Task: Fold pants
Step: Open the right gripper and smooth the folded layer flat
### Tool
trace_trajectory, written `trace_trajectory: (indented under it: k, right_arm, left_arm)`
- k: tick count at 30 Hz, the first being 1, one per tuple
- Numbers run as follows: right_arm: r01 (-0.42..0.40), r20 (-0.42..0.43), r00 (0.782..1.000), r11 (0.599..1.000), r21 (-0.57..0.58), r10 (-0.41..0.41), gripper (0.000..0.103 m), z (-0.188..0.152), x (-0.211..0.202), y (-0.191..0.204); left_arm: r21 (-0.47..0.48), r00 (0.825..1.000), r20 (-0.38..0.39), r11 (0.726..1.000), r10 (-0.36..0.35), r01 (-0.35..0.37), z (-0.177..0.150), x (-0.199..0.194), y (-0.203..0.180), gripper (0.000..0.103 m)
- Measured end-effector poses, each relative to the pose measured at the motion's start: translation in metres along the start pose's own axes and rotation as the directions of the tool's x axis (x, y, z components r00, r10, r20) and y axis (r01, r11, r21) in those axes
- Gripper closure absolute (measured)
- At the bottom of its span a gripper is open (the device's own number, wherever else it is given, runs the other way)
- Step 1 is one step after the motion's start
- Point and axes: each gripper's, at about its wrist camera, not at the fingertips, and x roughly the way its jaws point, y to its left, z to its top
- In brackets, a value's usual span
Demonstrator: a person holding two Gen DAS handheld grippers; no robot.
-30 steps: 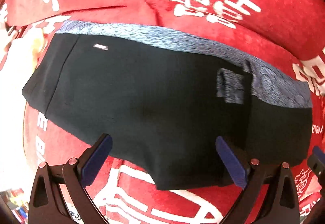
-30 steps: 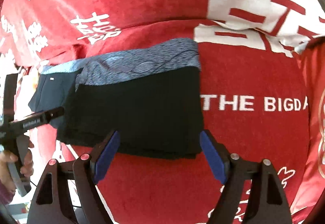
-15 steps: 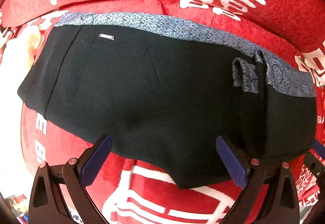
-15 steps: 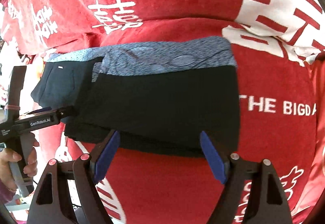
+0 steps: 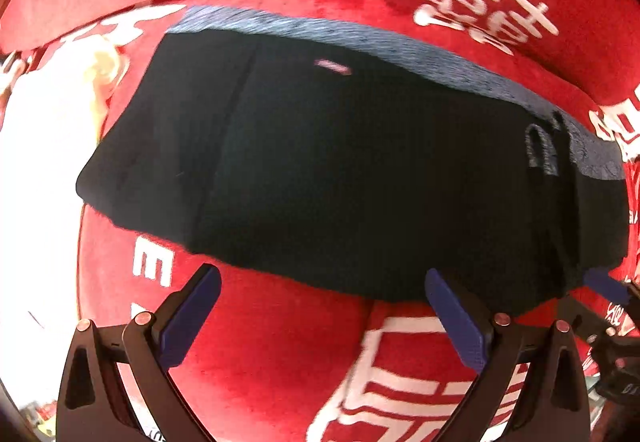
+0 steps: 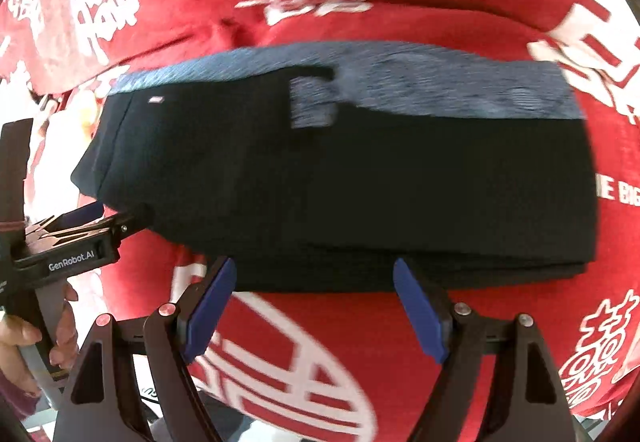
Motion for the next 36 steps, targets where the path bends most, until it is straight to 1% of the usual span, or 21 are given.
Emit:
trace_trajectory:
  k: [3, 6, 10, 14, 16, 19, 24, 27, 29, 31, 33, 34, 36]
  right_arm:
    - [-0.005, -0.035, 0.999, 1.000, -0.019, 0.004, 0.019, 0.001, 0.012, 0.022]
    - [0.040, -0.053, 0.998, 0.998, -0.051, -0.043, 0.012, 0.002, 0.019, 0.038]
    - [0.069, -0.066, 0.995, 0.996, -0.061, -0.073, 0.011, 0.002, 0.021, 0.044]
    - [0.079, -0.073, 0.994, 0.994, -0.073, -0.084, 0.011, 0.002, 0.019, 0.049]
    - [0.081, -0.074, 0.993, 0.993, -0.086, -0.087, 0.011, 0.003, 0.020, 0.055]
    - [0.106, -0.080, 0.990, 0.989, -0.101, -0.114, 0.009, 0.005, 0.024, 0.060]
    - [0.107, -0.071, 0.991, 0.990, -0.094, -0.114, 0.009, 0.007, 0.024, 0.063]
    - [0.086, -0.046, 0.995, 0.986, -0.141, -0.093, 0.009, 0.008, 0.019, 0.074]
    - [0.061, -0.041, 0.997, 0.985, -0.161, -0.068, 0.009, 0.007, 0.018, 0.081]
    - [0.022, -0.053, 0.998, 0.986, -0.166, -0.032, 0.009, 0.007, 0.021, 0.086]
    - [-0.004, -0.072, 0.997, 0.988, -0.153, -0.007, 0.009, 0.008, 0.026, 0.087]
    - [-0.015, -0.079, 0.997, 0.990, -0.143, 0.004, 0.009, 0.008, 0.028, 0.088]
    - [-0.031, -0.089, 0.996, 0.991, -0.127, 0.020, 0.009, 0.007, 0.031, 0.086]
  left_arm:
    - [-0.043, 1.000, -0.003, 0.999, -0.021, 0.021, -0.002, 0.002, 0.017, 0.001]
    - [-0.082, 0.999, -0.004, 0.996, -0.037, 0.036, -0.006, 0.003, 0.031, 0.001]
    - [-0.122, 0.999, -0.005, 0.991, -0.052, 0.051, -0.010, 0.005, 0.044, 0.001]
    - [-0.153, 0.998, -0.002, 0.986, -0.061, 0.060, -0.010, 0.004, 0.052, 0.001]
    - [-0.164, 0.998, 0.004, 0.984, -0.062, 0.062, -0.011, 0.003, 0.057, 0.001]
    - [-0.185, 0.999, 0.011, 0.981, -0.053, 0.054, -0.015, 0.002, 0.069, 0.001]
    - [-0.223, 0.999, 0.034, 0.975, -0.017, 0.024, -0.018, 0.002, 0.088, 0.001]
    - [-0.266, 0.998, 0.058, 0.963, -0.021, 0.036, -0.016, 0.002, 0.102, 0.001]
    - [-0.297, 0.995, 0.078, 0.952, -0.061, 0.082, -0.016, 0.001, 0.114, 0.001]
    - [-0.325, 0.983, 0.116, 0.930, -0.143, 0.173, -0.016, 0.002, 0.123, 0.001]
    - [-0.347, 0.959, 0.159, 0.896, -0.234, 0.276, -0.016, 0.004, 0.131, 0.001]
    - [-0.361, 0.940, 0.183, 0.869, -0.289, 0.337, -0.016, 0.007, 0.136, 0.001]
    - [-0.369, 0.916, 0.221, 0.841, -0.334, 0.395, -0.015, 0.009, 0.141, 0.001]
